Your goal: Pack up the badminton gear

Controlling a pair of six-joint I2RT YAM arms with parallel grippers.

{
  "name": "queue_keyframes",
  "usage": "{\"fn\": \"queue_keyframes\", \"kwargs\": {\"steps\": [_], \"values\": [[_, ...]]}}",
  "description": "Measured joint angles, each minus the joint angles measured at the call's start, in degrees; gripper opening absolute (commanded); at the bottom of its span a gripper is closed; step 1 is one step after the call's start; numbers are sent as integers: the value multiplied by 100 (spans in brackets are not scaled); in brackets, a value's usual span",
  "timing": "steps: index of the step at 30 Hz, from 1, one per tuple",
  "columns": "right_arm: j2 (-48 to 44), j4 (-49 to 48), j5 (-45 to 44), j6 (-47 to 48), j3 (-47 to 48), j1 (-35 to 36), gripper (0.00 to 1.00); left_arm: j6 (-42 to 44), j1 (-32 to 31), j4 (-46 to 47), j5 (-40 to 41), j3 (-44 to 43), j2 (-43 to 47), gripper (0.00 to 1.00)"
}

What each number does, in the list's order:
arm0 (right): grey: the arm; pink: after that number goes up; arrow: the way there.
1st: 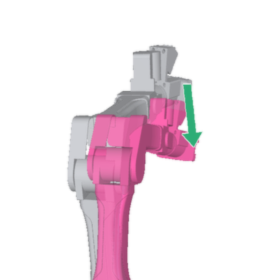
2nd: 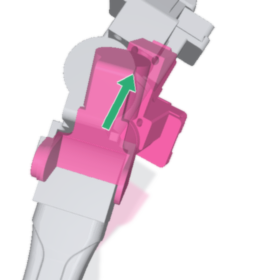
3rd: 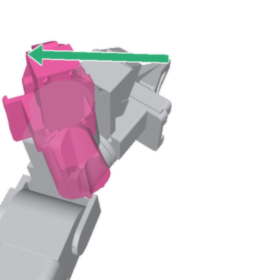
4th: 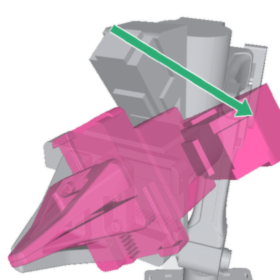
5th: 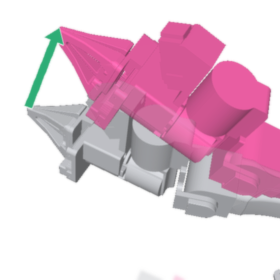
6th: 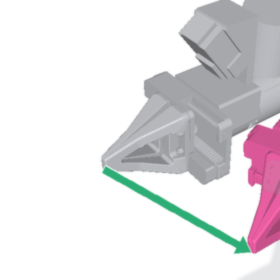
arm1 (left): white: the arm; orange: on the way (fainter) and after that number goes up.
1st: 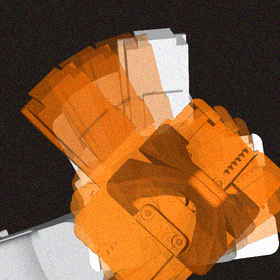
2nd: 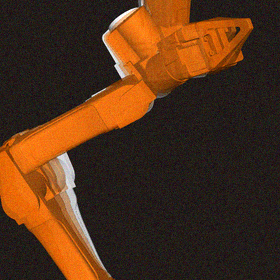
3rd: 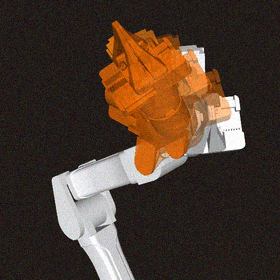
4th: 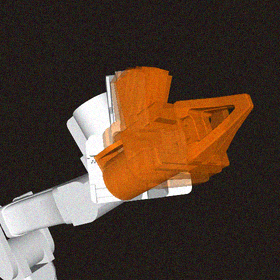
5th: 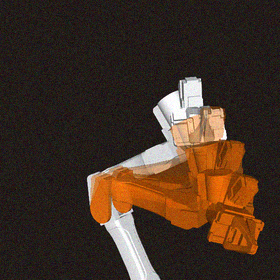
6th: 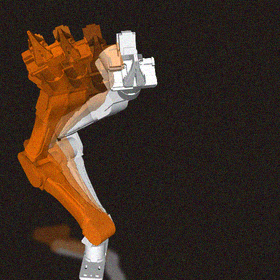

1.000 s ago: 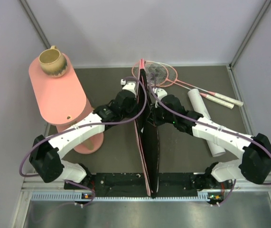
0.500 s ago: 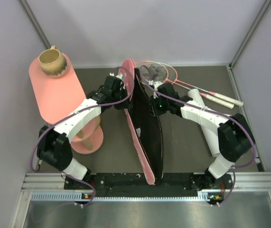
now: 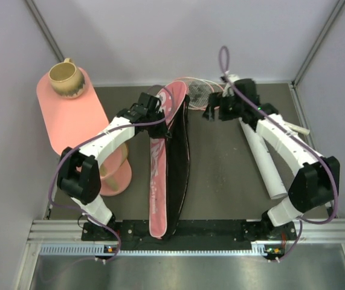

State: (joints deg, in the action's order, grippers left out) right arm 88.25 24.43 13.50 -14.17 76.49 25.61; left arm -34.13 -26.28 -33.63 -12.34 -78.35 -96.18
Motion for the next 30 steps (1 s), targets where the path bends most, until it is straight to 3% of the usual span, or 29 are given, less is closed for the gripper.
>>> {"fn": "queue_keyframes", "kwargs": {"steps": [8, 10, 11, 20, 30], "values": [[756, 199, -219, 400, 1241, -2085, 73, -195, 28, 17, -396, 0, -127, 0], [1078, 306, -197, 415, 1456, -2323, 76, -380, 44, 44, -415, 11, -116, 0], [1231, 380, -192, 422, 1526, -2404, 86, -514, 52, 111, -442, 42, -103, 0], [1742, 1388, -446, 817, 1327, -2424, 90, -949, 66, 577, -739, 229, -20, 0], [2166, 1639, -1707, 1362, 938, -2070, 90, -907, 66, 699, -1086, 354, -22, 0]]}}
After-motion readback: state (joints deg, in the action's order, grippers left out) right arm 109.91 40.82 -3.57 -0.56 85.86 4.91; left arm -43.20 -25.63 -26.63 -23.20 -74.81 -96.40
